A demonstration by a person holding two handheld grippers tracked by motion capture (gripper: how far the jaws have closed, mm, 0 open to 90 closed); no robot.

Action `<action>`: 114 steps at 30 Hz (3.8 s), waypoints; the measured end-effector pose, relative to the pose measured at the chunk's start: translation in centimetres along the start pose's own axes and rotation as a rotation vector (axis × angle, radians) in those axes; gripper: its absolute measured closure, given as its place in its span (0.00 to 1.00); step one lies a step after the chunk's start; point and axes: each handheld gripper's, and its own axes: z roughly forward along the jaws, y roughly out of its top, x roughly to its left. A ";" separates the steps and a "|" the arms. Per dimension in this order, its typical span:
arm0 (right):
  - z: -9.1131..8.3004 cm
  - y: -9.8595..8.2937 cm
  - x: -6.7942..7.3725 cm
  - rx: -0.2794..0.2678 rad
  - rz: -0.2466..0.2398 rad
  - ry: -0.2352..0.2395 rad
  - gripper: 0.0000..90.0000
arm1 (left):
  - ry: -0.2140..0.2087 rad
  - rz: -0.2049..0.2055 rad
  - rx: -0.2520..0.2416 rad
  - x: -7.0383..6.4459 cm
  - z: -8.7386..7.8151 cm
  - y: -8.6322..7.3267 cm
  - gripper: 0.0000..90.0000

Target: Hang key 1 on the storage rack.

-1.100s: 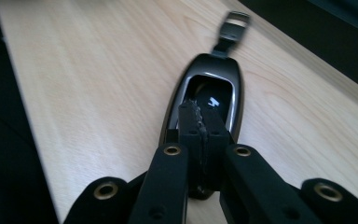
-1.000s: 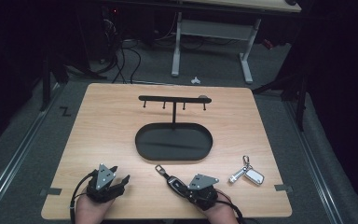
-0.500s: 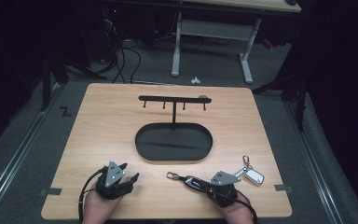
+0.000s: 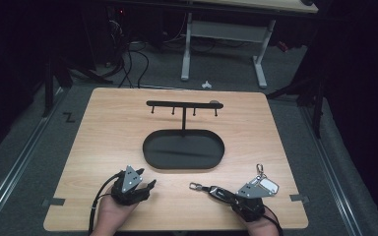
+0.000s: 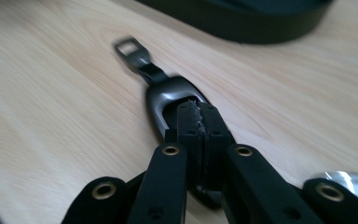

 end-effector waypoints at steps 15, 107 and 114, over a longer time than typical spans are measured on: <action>4.1 1.8 2.5 0.080 -0.098 0.070 0.99 | 0.042 -0.032 0.021 0.9 -2.0 -1.7 0.46; 6.1 10.4 -0.7 0.790 -0.280 0.068 0.33 | -0.042 -0.046 0.026 0.8 -0.9 -1.4 0.43; 7.7 10.9 0.2 0.802 -0.320 0.107 0.37 | -0.046 -0.043 0.030 0.8 -0.8 -1.4 0.43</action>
